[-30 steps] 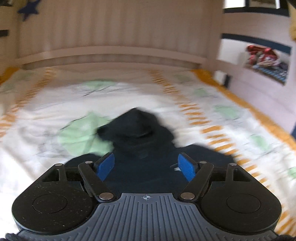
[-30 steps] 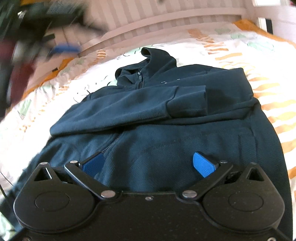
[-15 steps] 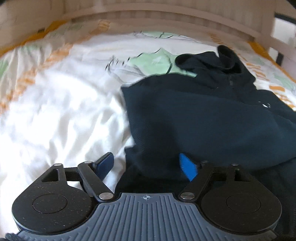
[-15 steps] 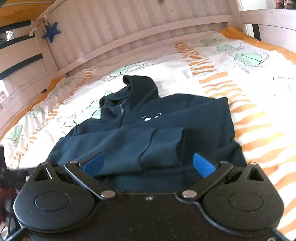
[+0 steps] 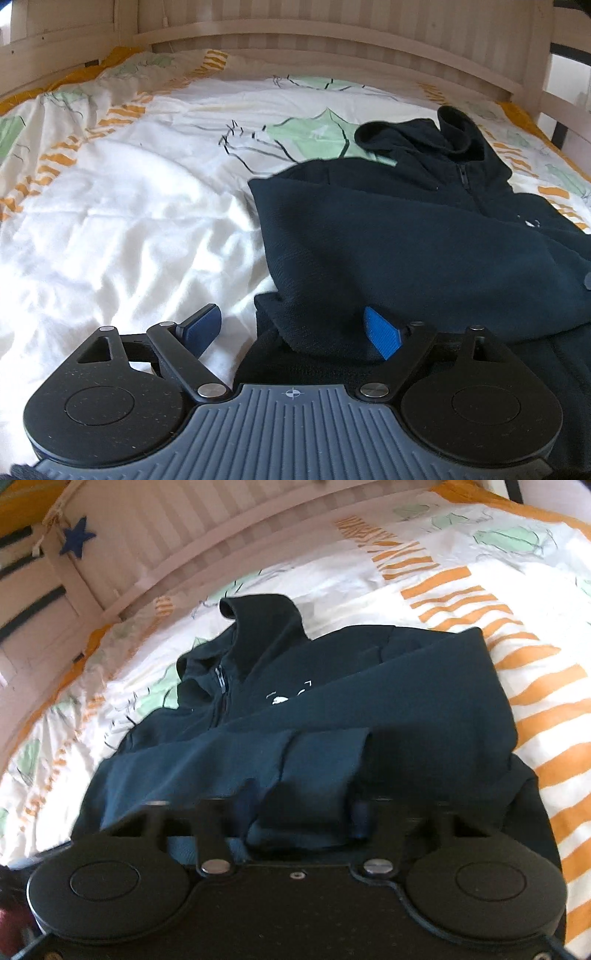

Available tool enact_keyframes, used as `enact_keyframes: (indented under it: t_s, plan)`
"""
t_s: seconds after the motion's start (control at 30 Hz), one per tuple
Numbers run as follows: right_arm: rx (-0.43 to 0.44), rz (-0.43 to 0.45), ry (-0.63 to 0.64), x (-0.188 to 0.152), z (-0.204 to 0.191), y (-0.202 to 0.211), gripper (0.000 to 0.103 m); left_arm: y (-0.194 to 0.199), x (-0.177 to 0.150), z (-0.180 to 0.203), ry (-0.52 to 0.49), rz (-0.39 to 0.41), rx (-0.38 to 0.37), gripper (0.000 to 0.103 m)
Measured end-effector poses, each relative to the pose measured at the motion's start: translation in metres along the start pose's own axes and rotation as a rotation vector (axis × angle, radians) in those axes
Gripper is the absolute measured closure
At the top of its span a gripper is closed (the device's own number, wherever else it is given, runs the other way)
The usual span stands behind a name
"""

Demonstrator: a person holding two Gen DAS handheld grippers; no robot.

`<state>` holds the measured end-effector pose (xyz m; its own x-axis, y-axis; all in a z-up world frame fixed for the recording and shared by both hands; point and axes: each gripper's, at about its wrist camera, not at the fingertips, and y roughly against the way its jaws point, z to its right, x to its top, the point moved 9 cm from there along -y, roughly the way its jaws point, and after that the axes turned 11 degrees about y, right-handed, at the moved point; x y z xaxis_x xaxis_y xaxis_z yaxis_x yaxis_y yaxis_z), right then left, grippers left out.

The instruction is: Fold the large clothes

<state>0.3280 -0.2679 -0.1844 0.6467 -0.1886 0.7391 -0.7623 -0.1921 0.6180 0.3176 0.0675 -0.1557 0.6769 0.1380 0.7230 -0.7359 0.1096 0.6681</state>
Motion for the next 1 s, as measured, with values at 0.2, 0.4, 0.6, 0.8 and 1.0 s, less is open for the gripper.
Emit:
enact_keyframes:
  t_s: [0.2, 0.4, 0.6, 0.8, 1.0]
  plan:
    - [0.014, 0.119, 0.161, 0.039, -0.03, 0.031, 0.072, 0.025, 0.032, 0.011, 0.033, 0.074, -0.03, 0.019]
    - [-0.065, 0.083, 0.142, 0.045, -0.007, 0.024, 0.065, 0.008, 0.038, 0.026, -0.006, 0.055, -0.002, 0.019]
    - [-0.193, -0.003, 0.132, 0.002, 0.026, -0.002, 0.046, -0.027, 0.008, 0.006, -0.007, 0.001, 0.04, 0.011]
    - [-0.195, 0.091, 0.166, -0.009, 0.026, 0.002, 0.043, -0.024, 0.005, 0.0, 0.033, 0.026, 0.023, 0.008]
    - [-0.217, 0.104, 0.213, -0.01, 0.018, -0.001, 0.038, -0.024, 0.004, 0.001, 0.021, 0.049, 0.053, 0.004]
